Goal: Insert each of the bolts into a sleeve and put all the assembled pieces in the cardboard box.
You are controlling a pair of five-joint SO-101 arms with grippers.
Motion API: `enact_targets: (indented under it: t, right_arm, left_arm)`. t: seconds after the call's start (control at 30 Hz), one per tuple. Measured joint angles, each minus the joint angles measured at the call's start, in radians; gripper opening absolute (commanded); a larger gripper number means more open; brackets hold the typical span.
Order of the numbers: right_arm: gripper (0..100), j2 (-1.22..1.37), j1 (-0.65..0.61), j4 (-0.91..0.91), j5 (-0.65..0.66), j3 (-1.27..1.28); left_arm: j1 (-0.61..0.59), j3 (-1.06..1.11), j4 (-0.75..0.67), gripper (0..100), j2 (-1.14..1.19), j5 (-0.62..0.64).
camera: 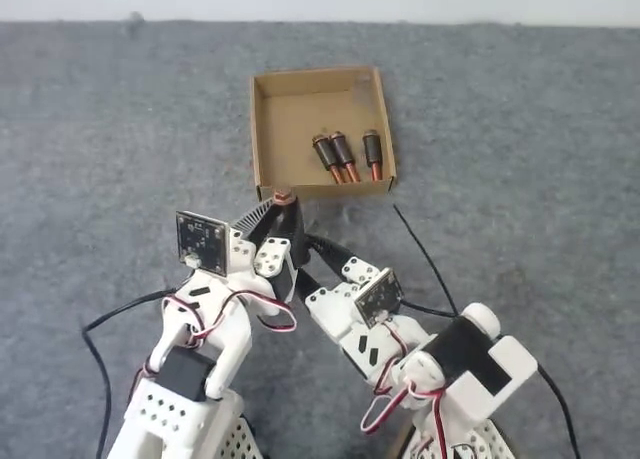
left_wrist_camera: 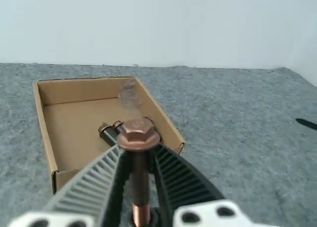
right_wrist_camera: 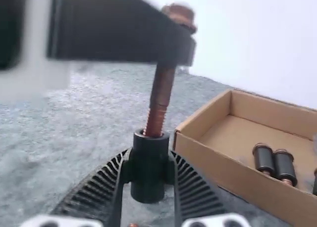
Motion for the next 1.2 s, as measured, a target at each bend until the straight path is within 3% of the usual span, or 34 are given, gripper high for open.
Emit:
enact_targets:
  t: [0.5,0.73,1.2]
  right_arm:
    - [0.6,0.0,0.011,-0.032,-0.003,-0.005]
    - [0.6,0.0,0.02,-0.048,-0.003,-0.003]
    - [0.6,0.0,0.031,-0.048,-0.003,-0.002]
  left_arm:
    - [0.005,0.094,0.006,2,-0.009,0.0]
    - [0.0,0.114,-0.006,17,-0.009,0.0]
    - [-0.009,0.124,-0.012,16,-0.011,0.0]
